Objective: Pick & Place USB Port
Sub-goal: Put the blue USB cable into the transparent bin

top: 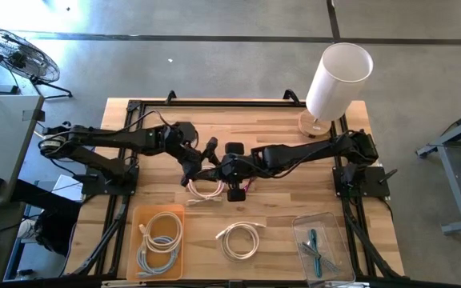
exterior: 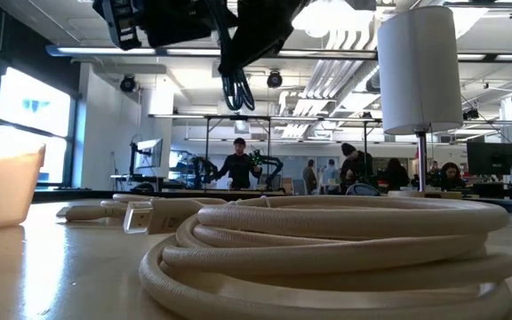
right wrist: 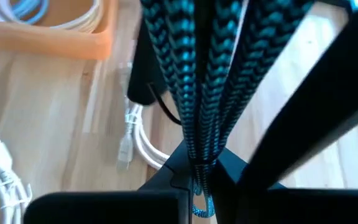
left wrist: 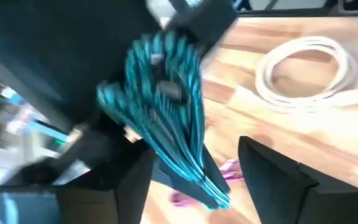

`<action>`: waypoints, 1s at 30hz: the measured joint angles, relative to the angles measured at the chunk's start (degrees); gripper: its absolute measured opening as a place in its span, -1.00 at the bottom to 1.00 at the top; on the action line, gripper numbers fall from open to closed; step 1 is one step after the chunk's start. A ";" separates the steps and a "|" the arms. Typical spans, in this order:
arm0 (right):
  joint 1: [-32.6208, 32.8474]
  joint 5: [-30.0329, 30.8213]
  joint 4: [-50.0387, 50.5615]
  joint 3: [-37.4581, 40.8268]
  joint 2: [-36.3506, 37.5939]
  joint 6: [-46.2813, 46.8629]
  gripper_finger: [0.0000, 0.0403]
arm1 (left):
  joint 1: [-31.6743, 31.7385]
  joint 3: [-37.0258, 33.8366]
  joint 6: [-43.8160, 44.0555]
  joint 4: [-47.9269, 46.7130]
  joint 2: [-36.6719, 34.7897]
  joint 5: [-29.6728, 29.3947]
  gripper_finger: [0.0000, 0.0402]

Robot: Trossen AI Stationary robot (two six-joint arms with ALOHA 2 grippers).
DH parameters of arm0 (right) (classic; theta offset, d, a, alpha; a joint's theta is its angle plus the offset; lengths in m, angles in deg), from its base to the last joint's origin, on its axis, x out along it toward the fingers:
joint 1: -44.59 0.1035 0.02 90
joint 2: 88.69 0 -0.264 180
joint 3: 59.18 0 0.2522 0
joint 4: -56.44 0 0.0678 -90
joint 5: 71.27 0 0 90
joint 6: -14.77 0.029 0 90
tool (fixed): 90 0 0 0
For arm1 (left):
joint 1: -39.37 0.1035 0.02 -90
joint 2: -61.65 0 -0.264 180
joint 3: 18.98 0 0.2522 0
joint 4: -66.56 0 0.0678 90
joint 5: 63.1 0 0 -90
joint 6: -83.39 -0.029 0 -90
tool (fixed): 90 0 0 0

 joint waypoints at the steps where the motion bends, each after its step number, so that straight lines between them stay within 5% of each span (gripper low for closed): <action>1: 0.02 1.11 0.29 -0.06 0.02 0.02 -0.91 | -0.30 0.00 -0.79 0.00 -1.06 -1.28 0.17; 8: 0.31 5.70 7.68 -0.04 -0.10 5.84 -0.91 | -3.16 0.31 -2.38 -4.49 -10.75 -19.44 0.26; 12: 1.02 15.21 24.72 -0.04 -0.10 16.37 -0.91 | -3.92 0.30 -1.30 -9.63 -14.31 -25.34 0.26; 17: 2.67 18.08 45.23 0.03 -0.10 32.26 -0.91 | -3.82 0.24 0.74 -16.57 -15.02 -28.79 0.26; 30: 12.18 -4.07 55.50 -1.36 -0.03 53.52 -0.91 | -3.83 0.15 0.75 -21.51 -14.12 -31.14 0.26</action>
